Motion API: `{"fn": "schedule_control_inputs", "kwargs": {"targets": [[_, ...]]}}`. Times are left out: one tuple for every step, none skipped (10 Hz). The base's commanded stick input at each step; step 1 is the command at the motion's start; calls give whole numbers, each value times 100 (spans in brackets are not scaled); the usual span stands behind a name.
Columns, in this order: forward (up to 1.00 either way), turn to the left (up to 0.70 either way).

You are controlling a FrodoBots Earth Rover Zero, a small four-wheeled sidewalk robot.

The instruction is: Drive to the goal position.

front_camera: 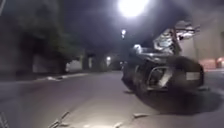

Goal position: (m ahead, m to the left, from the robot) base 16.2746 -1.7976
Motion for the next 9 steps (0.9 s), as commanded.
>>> {"fn": "schedule_control_inputs", "kwargs": {"targets": [[70, 0], [70, 0], [70, 0], [70, 0], [70, 0], [70, 0], [70, 0], [70, 0], [70, 0]]}}
